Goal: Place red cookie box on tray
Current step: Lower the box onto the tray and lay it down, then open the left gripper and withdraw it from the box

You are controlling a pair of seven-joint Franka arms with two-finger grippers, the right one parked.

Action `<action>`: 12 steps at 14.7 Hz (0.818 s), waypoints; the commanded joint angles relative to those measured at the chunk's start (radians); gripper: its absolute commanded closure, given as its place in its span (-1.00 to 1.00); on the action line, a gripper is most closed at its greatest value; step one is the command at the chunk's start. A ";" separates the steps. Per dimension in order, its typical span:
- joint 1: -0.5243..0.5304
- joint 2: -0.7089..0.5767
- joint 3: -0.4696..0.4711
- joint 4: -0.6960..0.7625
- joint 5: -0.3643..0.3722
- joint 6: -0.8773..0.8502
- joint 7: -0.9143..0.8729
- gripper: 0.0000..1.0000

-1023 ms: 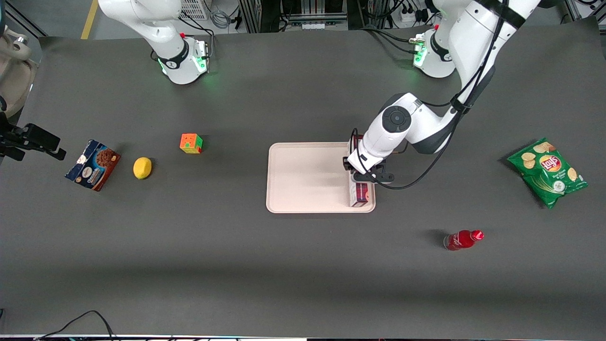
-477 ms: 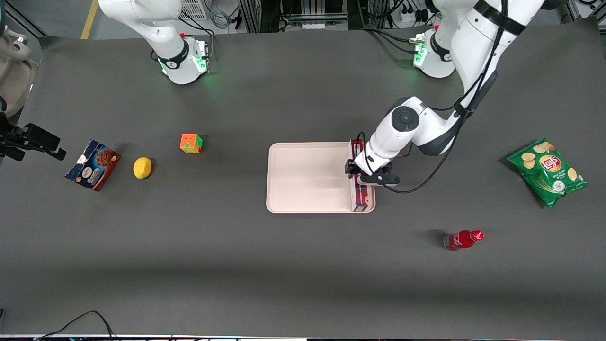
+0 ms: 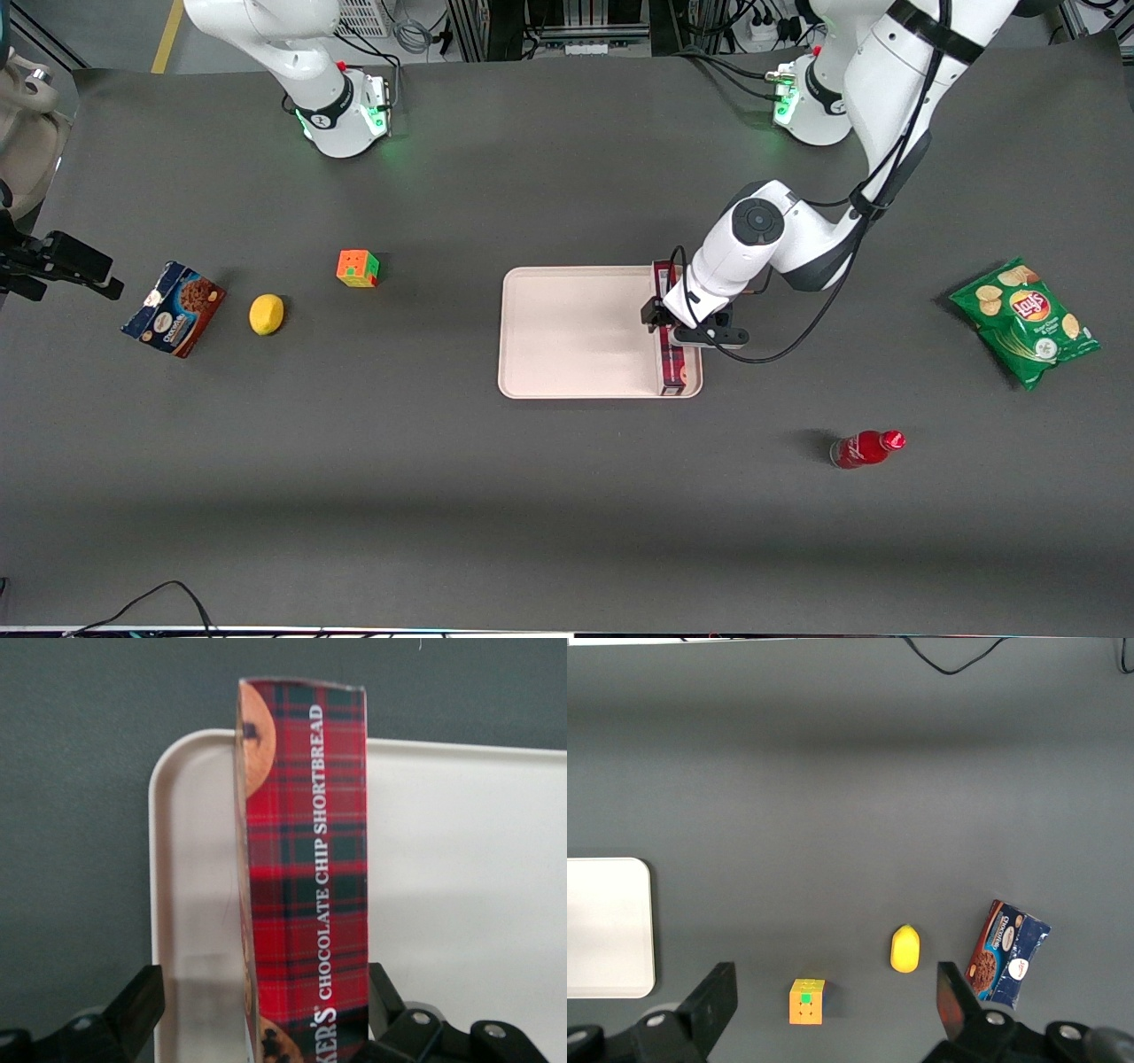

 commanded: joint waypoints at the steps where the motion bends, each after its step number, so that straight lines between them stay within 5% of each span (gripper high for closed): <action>1: -0.011 -0.084 -0.002 0.030 -0.009 -0.118 -0.046 -1.00; 5: 0.003 -0.170 -0.035 0.146 -0.157 -0.345 0.026 -1.00; 8: 0.026 -0.231 0.003 0.260 -0.404 -0.547 0.308 -1.00; 12: 0.026 -0.348 0.229 0.265 -0.413 -0.693 0.665 -1.00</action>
